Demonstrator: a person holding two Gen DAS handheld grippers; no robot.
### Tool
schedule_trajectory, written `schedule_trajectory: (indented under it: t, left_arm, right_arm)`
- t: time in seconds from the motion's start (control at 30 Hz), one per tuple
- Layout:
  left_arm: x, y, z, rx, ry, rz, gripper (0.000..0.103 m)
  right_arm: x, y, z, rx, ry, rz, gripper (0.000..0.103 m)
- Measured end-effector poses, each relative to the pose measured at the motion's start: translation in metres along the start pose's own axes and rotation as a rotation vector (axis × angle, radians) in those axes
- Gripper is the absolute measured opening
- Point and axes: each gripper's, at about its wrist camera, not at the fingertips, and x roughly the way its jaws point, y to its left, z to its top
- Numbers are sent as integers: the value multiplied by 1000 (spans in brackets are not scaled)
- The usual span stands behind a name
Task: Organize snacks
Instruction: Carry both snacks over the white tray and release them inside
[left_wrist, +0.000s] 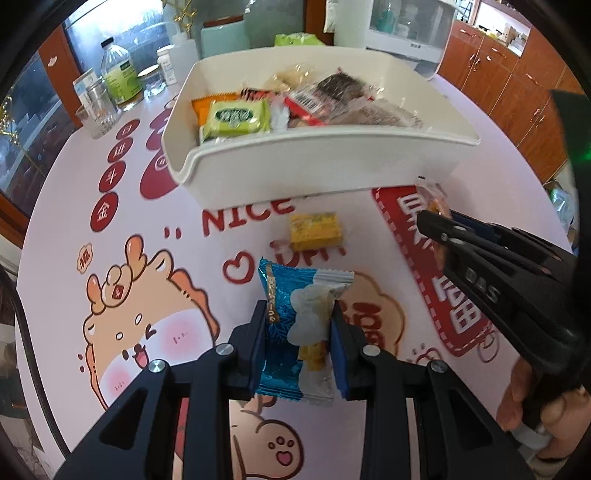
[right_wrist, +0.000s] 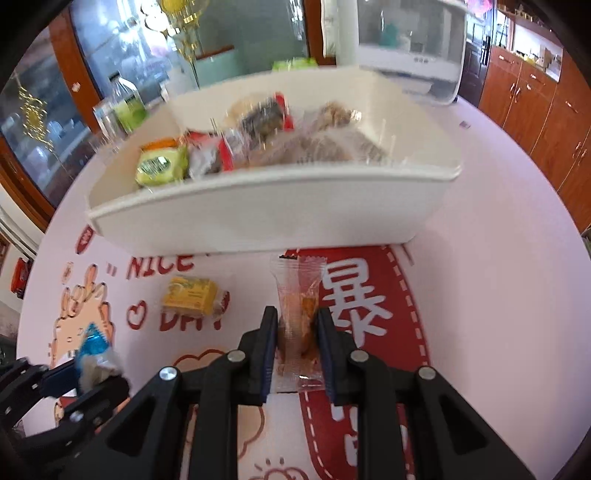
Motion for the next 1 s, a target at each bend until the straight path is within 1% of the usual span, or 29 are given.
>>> schedule_trajectory:
  t: [0.13, 0.3, 0.53, 0.67, 0.8, 0.9, 1.0]
  left_arm:
    - [-13, -5, 16, -6, -33, -7, 29]
    - [-35, -1, 50, -41, -86, -7, 29]
    - [-70, 9, 108, -71, -182, 40, 29]
    - [-82, 12, 139, -68, -222, 71, 29]
    - [-79, 12, 160, -53, -210, 97, 29]
    - [-63, 12, 177, -37, -180, 128, 29]
    - [-43, 13, 189, -32, -150, 152, 29]
  right_arm:
    - [-31, -7, 6, 7, -67, 26, 22]
    - [-60, -11, 23, 5, -138, 56, 22]
    - [-89, -15, 57, -18, -233, 86, 22]
    - [-100, -17, 87, -24, -286, 101, 22]
    - [-102, -15, 115, -30, -320, 106, 22]
    - [-97, -12, 137, -32, -314, 122, 22]
    - [-84, -7, 154, -50, -286, 116, 22]
